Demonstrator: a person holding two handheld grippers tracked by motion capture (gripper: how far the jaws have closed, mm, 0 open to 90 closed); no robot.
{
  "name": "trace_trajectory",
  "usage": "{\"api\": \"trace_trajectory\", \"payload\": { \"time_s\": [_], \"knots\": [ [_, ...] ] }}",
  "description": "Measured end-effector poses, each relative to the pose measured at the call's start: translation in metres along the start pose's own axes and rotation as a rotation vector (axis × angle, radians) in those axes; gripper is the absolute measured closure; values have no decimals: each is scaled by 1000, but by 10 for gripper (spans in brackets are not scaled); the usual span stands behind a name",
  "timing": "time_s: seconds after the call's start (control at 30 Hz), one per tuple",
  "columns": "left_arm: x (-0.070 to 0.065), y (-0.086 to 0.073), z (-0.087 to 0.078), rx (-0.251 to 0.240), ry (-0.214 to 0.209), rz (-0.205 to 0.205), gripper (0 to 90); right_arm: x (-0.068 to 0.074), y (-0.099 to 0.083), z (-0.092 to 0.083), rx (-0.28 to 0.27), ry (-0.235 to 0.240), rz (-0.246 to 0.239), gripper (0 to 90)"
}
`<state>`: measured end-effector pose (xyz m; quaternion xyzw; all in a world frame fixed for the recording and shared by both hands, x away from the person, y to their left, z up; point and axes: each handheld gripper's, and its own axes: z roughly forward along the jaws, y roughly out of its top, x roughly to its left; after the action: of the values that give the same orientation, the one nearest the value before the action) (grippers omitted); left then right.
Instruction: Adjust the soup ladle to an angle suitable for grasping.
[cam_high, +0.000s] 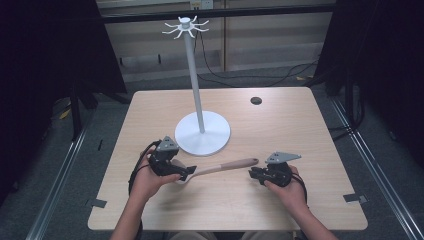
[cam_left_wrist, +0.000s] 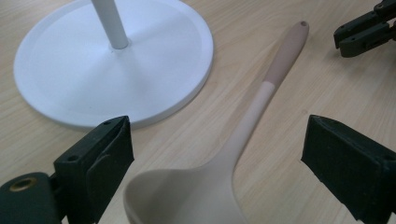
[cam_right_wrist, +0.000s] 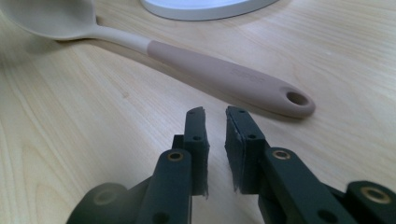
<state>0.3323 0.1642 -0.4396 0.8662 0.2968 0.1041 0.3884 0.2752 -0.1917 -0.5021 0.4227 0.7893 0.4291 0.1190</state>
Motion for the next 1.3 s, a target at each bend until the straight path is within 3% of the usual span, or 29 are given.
{"api": "trace_trajectory", "payload": {
  "time_s": [0.2, 0.43, 0.5, 0.53, 0.57, 0.6, 0.63, 0.67, 0.7, 0.77, 0.8, 0.97, 1.1, 1.2, 1.3],
  "knots": [
    [-5, 9, 13, 22, -30, 27, 110, -4, -7, -11, -8, -11, 31, 759],
    [-13, 20, 36, 80, -92, 89, 156, -7, -14, -24, -15, -13, 86, 633],
    [-15, 22, 41, 118, -103, 122, 172, -8, -15, -27, -21, -12, 104, 601],
    [-16, 22, 45, 118, -109, 117, 181, -9, -15, -28, -18, -16, 108, 577],
    [-15, 24, 46, 169, -116, 166, 188, -9, -16, -30, -17, -16, 113, 554],
    [-15, 25, 50, 176, -128, 169, 195, -10, -16, -30, -20, -18, 117, 532],
    [-18, 24, 54, 168, -124, 142, 200, -11, -17, -31, -16, -20, 124, 516],
    [-16, 26, 55, 218, -134, 192, 210, -12, -17, -31, -19, -24, 129, 499],
    [-18, 25, 59, 211, -129, 167, 217, -12, -17, -32, -18, -22, 136, 482],
    [-17, 28, 61, 250, -129, 196, 226, -13, -17, -32, -15, -25, 148, 439],
    [-18, 29, 63, 244, -125, 184, 237, -13, -17, -32, -12, -26, 153, 415],
    [-19, 36, 68, 295, -120, 217, 293, -13, -16, -33, -3, -45, 130, 332],
    [-21, 43, 72, 341, -136, 268, 346, -14, -15, -35, -1, -54, 120, 292],
    [-22, 44, 75, 356, -135, 273, 384, -15, -15, -37, 1, -62, 118, 270],
    [-25, 47, 82, 395, -165, 292, 421, -15, -15, -38, 2, -73, 106, 252]
  ]
}}
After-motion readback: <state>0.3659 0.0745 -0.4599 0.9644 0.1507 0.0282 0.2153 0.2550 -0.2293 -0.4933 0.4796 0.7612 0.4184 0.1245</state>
